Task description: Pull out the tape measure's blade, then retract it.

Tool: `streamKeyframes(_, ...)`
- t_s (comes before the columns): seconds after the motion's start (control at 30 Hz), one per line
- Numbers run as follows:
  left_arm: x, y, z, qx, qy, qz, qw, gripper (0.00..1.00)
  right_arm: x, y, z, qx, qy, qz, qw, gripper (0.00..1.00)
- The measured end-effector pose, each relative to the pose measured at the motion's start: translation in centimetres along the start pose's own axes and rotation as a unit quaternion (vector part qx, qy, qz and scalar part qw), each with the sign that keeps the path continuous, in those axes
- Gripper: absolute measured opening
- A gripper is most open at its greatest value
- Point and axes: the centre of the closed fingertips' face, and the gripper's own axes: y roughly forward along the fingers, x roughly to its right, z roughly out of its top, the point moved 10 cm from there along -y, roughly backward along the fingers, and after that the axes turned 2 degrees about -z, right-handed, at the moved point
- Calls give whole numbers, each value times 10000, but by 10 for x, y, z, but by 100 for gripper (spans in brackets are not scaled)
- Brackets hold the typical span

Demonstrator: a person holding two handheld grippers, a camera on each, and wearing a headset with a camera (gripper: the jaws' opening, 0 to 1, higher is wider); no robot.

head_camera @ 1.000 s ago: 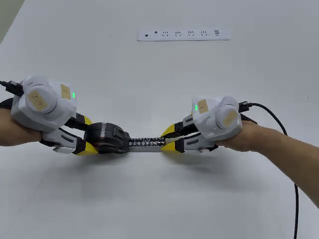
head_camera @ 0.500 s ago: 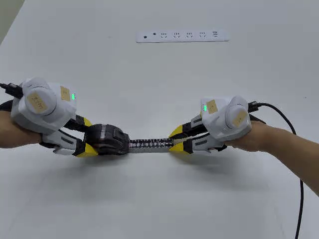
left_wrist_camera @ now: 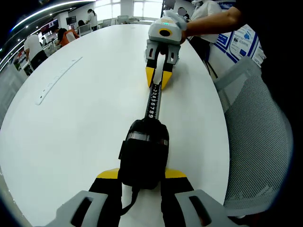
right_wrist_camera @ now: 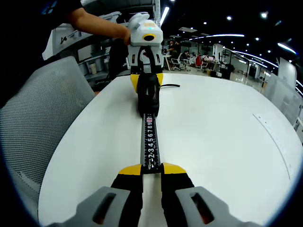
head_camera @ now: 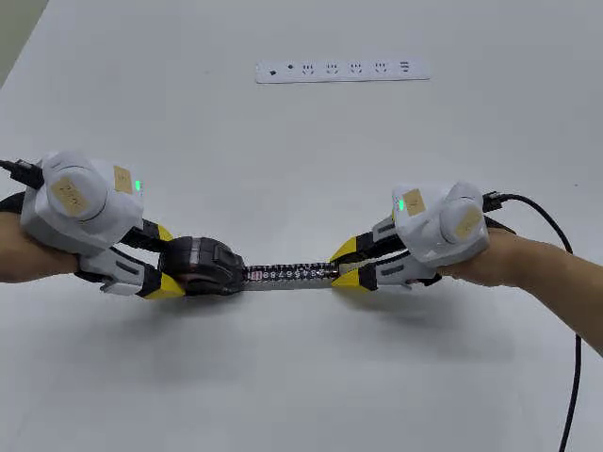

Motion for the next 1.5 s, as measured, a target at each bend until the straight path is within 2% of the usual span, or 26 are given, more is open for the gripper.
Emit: streamKeyframes(1.5, -1, 1, 1, -20, -19, -24, 10000, 28, -1, -41, -23, -223, 59, -142, 9996, 12)
